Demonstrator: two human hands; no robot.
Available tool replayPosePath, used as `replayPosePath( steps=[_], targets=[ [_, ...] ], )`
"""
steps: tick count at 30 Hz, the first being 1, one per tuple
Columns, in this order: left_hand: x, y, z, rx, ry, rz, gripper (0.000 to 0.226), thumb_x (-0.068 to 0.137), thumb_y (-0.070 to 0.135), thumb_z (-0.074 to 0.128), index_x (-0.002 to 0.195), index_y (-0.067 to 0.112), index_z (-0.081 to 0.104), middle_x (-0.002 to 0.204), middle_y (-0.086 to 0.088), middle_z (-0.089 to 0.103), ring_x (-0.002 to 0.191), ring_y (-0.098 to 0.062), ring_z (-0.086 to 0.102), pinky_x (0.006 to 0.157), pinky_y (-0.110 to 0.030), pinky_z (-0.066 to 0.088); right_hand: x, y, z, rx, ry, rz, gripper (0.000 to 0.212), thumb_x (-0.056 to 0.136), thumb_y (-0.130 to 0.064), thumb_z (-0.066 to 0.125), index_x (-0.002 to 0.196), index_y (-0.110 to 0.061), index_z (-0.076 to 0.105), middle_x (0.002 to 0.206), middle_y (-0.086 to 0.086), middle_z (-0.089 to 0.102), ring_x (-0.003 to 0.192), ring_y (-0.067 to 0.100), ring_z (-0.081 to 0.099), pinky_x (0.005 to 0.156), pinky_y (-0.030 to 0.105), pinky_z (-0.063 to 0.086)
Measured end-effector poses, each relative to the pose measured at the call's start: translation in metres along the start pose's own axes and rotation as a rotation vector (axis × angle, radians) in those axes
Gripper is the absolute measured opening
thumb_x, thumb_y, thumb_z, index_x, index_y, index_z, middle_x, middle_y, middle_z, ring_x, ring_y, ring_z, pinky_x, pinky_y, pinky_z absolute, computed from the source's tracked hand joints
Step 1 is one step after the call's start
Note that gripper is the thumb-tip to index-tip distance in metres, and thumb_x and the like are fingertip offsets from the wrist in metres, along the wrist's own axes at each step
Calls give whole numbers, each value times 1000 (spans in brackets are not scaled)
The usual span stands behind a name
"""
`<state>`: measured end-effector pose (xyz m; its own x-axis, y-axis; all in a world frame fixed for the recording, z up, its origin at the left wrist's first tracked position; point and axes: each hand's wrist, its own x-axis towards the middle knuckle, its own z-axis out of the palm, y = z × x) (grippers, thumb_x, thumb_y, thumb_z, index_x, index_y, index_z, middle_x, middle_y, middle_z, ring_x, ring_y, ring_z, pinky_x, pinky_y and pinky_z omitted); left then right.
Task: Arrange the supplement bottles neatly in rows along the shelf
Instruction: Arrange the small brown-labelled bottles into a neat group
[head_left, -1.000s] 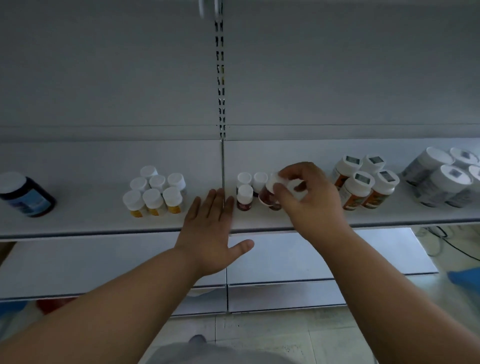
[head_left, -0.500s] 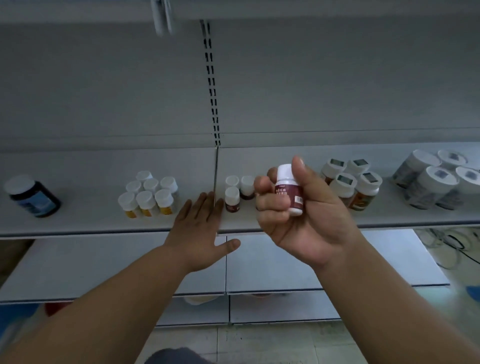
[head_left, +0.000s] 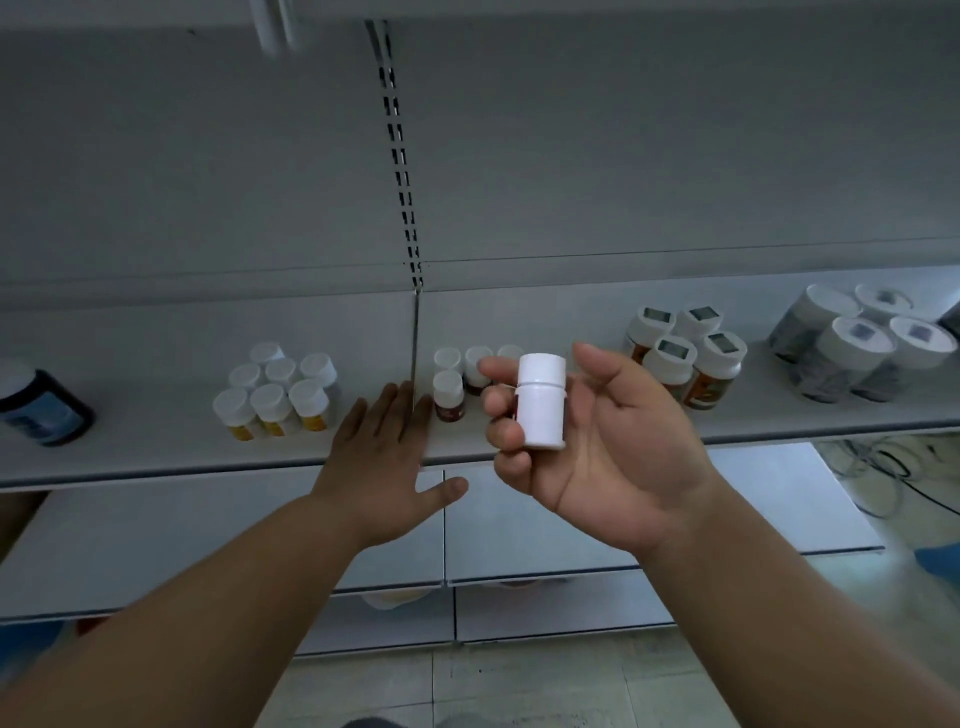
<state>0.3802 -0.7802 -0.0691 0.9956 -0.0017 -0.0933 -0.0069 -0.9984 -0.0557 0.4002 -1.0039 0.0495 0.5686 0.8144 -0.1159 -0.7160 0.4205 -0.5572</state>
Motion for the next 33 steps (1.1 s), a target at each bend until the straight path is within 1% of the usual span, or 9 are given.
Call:
replayPosePath(
  steps=[6,11,16,22,24,27,29,31,33],
  targets=[
    [1,-4,0,-29,3,15,124,59,93,-18,158,21,-7,167,-6,-8,152,-21,-13,123,-43,-6,2,8,3,-78,3,-10,34,86,-34,61,107,-7,53,86,9,58,68,19,56,61,28,46],
    [1,-6,4,-34,14,26,117,65,92,-9,158,21,-6,167,-6,-8,153,-21,-12,122,-43,-6,3,9,7,-105,39,28,39,90,-29,47,114,0,58,90,12,59,73,22,58,62,28,47],
    [2,-6,5,-18,17,24,116,65,92,-10,158,21,-8,167,-6,-9,153,-21,-12,122,-42,-7,4,13,4,-104,39,-24,46,74,-21,77,109,-4,55,92,16,61,74,26,61,62,32,50],
    [1,-5,3,-31,19,25,122,60,92,-17,158,21,-8,167,-7,-8,153,-22,-11,122,-42,-7,4,13,11,-149,150,-58,27,82,-19,59,104,-4,56,88,15,60,74,25,61,63,31,52],
    [1,-5,2,-32,17,21,123,59,92,-19,158,20,-7,167,-7,-7,153,-22,-11,122,-42,-7,3,15,14,-384,226,-184,23,84,-16,60,105,-7,57,88,9,66,78,21,64,67,28,54],
    [2,-5,3,-17,20,17,114,67,89,-7,158,20,-7,167,-6,-7,153,-21,-11,123,-42,-7,-5,17,8,-1215,350,-520,26,86,-13,70,110,-18,61,102,-3,68,93,9,63,82,21,49],
    [2,-5,5,-23,26,15,111,72,89,0,158,20,-6,167,-6,-6,153,-21,-10,123,-43,-5,-9,19,0,-1665,302,-786,33,81,-14,75,112,-19,63,113,-6,65,106,9,59,92,22,45],
    [2,-5,6,-31,25,15,110,73,90,4,158,20,-4,167,-6,-5,153,-22,-10,123,-43,-5,-11,23,-6,-1836,196,-960,35,79,-9,78,112,-10,65,121,0,64,117,13,57,98,26,44],
    [1,-5,5,-29,27,15,112,72,90,2,158,20,-4,167,-6,-4,153,-22,-9,123,-43,-4,-12,24,-7,-1868,169,-976,33,80,-8,77,112,-8,65,118,2,64,115,13,58,97,25,45]
  ],
)
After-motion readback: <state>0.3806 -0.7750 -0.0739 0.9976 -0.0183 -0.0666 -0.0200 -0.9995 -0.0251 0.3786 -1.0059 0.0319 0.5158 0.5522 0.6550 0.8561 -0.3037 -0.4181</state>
